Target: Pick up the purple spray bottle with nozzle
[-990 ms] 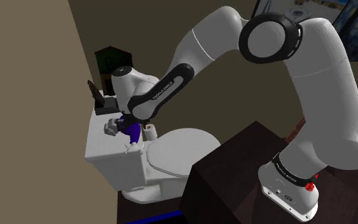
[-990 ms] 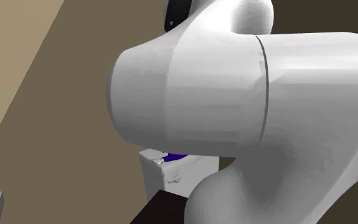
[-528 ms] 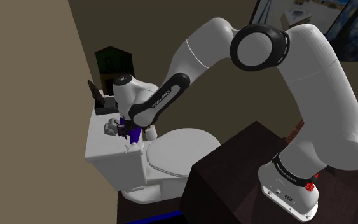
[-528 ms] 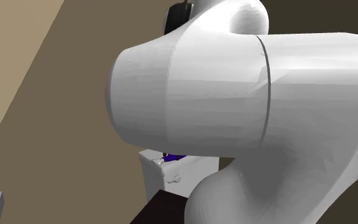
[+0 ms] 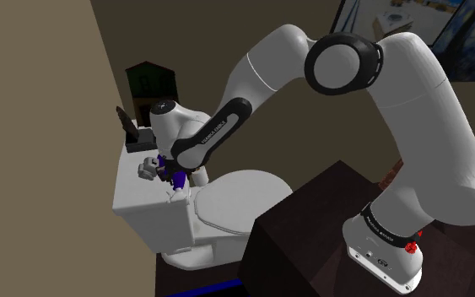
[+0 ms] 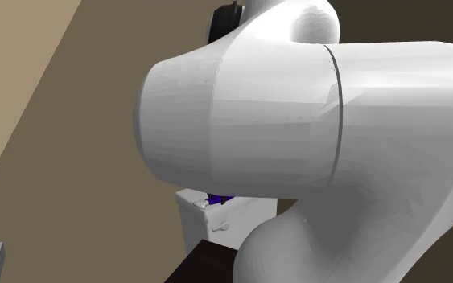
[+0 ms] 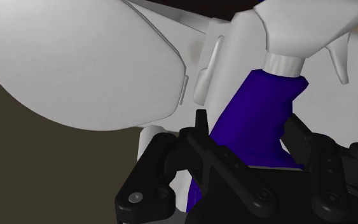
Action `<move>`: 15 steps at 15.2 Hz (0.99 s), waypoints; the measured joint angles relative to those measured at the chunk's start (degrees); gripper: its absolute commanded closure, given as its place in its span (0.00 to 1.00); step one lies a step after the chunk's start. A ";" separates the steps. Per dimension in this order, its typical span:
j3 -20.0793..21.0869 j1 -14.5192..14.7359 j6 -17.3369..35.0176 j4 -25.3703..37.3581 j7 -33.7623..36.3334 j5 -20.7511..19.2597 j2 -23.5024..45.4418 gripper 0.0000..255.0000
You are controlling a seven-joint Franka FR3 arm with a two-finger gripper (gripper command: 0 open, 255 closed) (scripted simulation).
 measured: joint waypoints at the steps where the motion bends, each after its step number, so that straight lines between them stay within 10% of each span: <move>1: 0.00 -0.01 0.02 -0.04 0.01 0.00 -0.03 1.00; 15: 2.17 -1.62 -4.33 -2.55 -1.31 2.04 -6.69 1.00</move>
